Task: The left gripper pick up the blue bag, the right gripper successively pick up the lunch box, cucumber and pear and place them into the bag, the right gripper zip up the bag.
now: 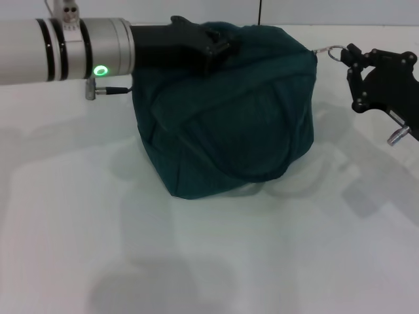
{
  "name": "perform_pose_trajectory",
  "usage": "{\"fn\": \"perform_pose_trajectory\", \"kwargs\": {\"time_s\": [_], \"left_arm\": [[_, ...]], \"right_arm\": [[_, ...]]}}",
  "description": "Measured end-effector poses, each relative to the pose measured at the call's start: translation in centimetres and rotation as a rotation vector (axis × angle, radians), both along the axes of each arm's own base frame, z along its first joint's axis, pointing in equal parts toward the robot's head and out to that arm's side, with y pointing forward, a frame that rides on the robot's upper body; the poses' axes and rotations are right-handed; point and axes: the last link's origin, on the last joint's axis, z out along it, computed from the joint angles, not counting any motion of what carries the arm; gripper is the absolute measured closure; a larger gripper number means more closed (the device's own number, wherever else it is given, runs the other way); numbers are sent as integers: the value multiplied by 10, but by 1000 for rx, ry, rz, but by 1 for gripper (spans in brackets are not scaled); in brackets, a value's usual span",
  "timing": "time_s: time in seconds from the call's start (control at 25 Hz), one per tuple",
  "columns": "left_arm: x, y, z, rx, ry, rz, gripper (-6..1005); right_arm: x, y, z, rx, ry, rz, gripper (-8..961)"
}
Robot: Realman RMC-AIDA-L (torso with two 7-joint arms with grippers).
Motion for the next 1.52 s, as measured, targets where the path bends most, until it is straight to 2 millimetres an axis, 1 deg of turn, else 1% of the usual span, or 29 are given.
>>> {"fn": "perform_pose_trajectory", "kwargs": {"time_s": [0.12, 0.16, 0.24, 0.32, 0.4, 0.48, 0.56, 0.68, 0.72, 0.76, 0.84, 0.88, 0.96, 1.08, 1.16, 1.32, 1.4, 1.52], "left_arm": [[-1, -2, -3, 7, -5, -8, 866], [-2, -2, -3, 13, -13, -2, 865], [-5, -1, 0, 34, -53, 23, 862], [-9, 0, 6, 74, -108, 46, 860], [-15, -1, 15, 130, -171, 57, 857], [-22, -5, 28, 189, -248, 58, 773], [-24, -13, 38, 222, -315, 18, 690], [-25, -33, 42, 206, -358, -82, 566], [-26, -39, 42, 197, -362, -113, 525], [-26, -39, 42, 197, -362, -113, 484], [-31, -58, 35, 181, -355, -215, 402], [-35, -71, 29, 174, -356, -283, 373], [-37, -79, 27, 160, -364, -330, 316], [-45, -99, 23, 118, -383, -400, 231], [-53, -107, 23, 116, -384, -410, 219], [-65, -118, 24, 102, -370, -405, 194], [-70, -124, 23, 77, -353, -406, 182], [-72, -125, 21, 56, -336, -408, 183]], "right_arm": [[-1, 0, -1, -9, 5, 4, 927], [-5, -1, -3, -33, 16, 16, 924], [-5, 0, -2, -46, 34, 6, 918], [-3, 1, 0, -43, 47, -7, 842], [-1, 1, 5, -28, 67, -12, 766], [-2, -1, 9, -21, 91, 1, 689], [-6, -5, 16, -22, 132, 40, 611], [-16, -12, 26, -81, 174, 122, 495], [-21, -14, 27, -142, 174, 157, 476], [-24, -16, 27, -199, 169, 184, 457], [-34, -22, 25, -366, 117, 267, 418], [-38, -25, 24, -441, 87, 303, 399], [-45, -34, 24, -599, 31, 388, 361], [-47, -43, 28, -708, 15, 456, 362], [-46, -48, 33, -744, 15, 491, 362], [-39, -54, 43, -744, 24, 506, 363], [-31, -56, 49, -721, 40, 479, 363], [-27, -56, 49, -714, 48, 459, 363]]}}
